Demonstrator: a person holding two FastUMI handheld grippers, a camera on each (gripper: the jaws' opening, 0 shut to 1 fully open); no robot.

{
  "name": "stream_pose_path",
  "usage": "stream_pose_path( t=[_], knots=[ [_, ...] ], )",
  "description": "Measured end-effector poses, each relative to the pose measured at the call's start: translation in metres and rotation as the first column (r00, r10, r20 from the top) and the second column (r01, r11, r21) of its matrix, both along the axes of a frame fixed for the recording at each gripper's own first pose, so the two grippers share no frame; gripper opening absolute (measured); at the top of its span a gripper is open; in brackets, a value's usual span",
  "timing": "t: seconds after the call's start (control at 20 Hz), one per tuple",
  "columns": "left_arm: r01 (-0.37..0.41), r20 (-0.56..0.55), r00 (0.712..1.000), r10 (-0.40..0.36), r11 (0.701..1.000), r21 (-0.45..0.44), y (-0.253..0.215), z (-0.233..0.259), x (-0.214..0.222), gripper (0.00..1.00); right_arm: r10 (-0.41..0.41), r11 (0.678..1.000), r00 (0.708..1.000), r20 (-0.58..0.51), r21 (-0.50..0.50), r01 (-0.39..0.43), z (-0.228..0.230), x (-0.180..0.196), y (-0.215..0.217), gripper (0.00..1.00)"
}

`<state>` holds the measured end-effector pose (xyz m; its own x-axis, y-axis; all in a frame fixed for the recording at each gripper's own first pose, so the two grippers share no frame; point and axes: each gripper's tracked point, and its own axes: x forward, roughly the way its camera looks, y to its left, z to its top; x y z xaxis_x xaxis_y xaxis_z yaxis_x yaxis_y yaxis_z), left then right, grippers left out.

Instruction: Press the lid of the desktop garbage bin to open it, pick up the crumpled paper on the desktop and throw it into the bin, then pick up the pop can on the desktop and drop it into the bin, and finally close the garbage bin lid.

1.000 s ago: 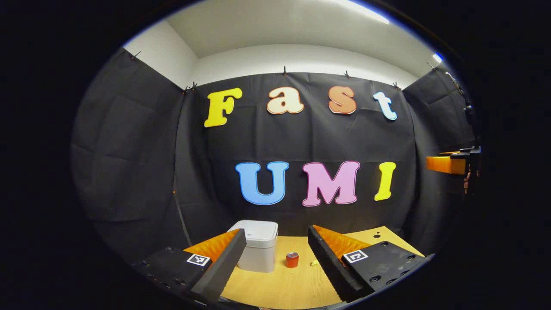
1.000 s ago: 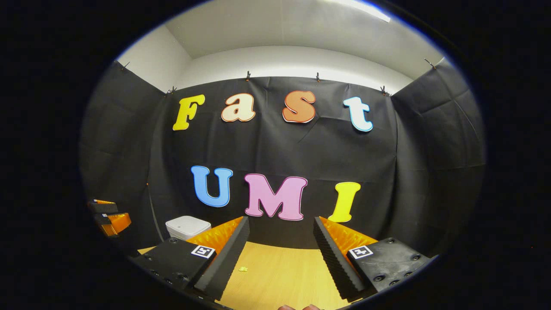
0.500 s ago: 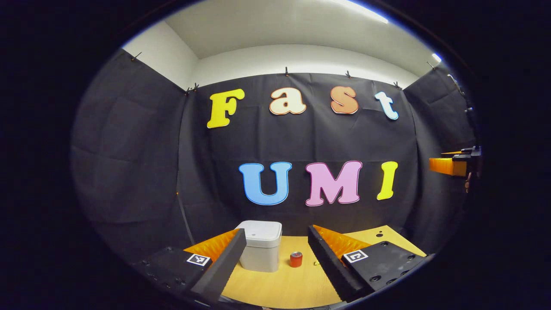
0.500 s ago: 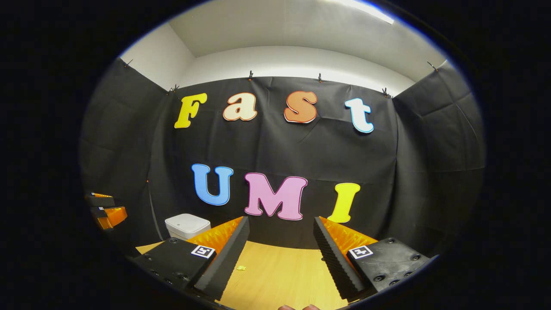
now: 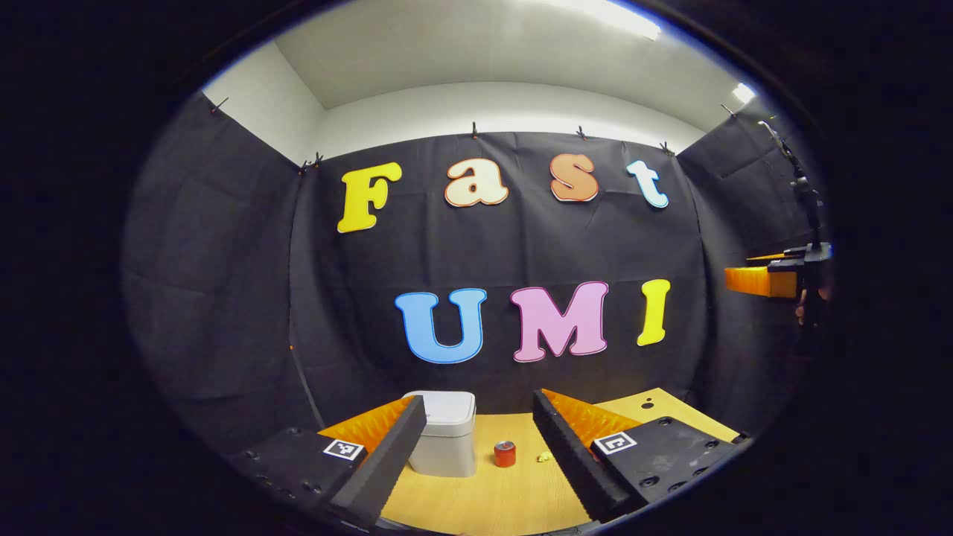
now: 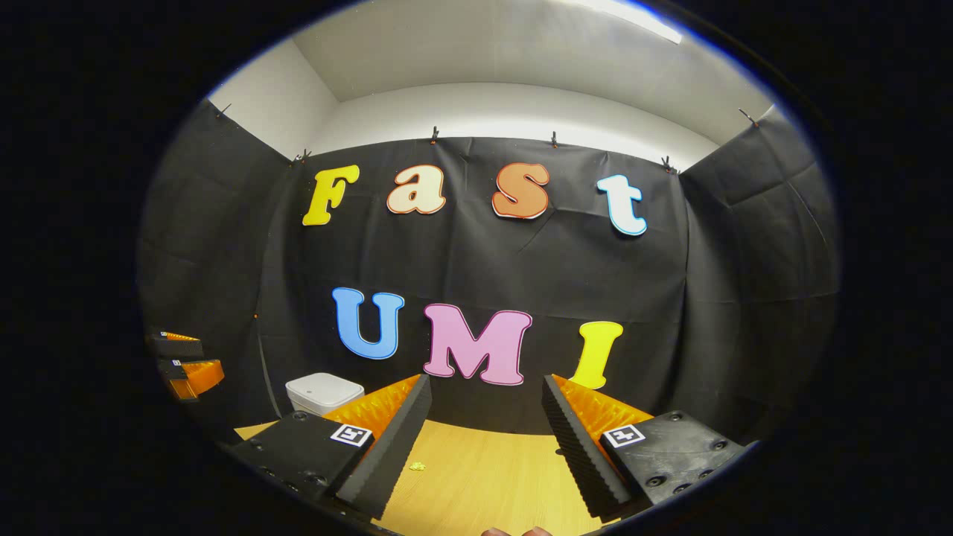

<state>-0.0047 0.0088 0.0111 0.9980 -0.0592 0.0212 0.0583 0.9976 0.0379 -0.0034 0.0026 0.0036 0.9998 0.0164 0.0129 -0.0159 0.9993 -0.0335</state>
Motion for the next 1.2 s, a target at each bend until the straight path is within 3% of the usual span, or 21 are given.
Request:
stream_pose_path(
  t=[0.25, 0.5, 0.65, 1.05, 1.1, 1.2],
  knots=[
    [-0.018, 0.023, 1.000, 0.018, 1.000, -0.004, 0.029, 0.013, 0.004, 0.94, 0.056, 0.997, 0.997, 0.046, 0.046, -0.058, 0.020, 0.009, 0.024, 0.96],
    [0.021, -0.006, 1.000, -0.021, 0.999, -0.049, 0.031, -0.002, 0.017, 0.98, 0.077, 0.995, 0.997, -0.032, 0.062, -0.075, -0.011, 0.022, 0.045, 0.96],
    [0.033, -0.007, 0.999, -0.033, 0.997, -0.071, 0.036, -0.008, 0.038, 0.94, 0.101, 0.995, 0.993, -0.059, 0.033, -0.099, -0.022, 0.029, 0.051, 0.96],
    [0.070, -0.051, 0.996, -0.076, 0.991, -0.113, 0.036, -0.041, 0.095, 0.95, 0.080, 0.997, 0.994, -0.081, -0.014, -0.081, -0.050, 0.064, 0.032, 0.96],
    [0.062, -0.050, 0.996, -0.068, 0.992, -0.109, 0.040, -0.044, 0.105, 0.94, 0.074, 0.997, 0.994, -0.084, -0.015, -0.076, -0.052, 0.073, 0.028, 0.96],
    [0.038, -0.057, 0.997, -0.043, 0.996, -0.085, 0.050, -0.050, 0.134, 0.74, 0.074, 0.997, 0.994, -0.080, -0.007, -0.075, -0.059, 0.094, 0.024, 0.96]
  ],
)
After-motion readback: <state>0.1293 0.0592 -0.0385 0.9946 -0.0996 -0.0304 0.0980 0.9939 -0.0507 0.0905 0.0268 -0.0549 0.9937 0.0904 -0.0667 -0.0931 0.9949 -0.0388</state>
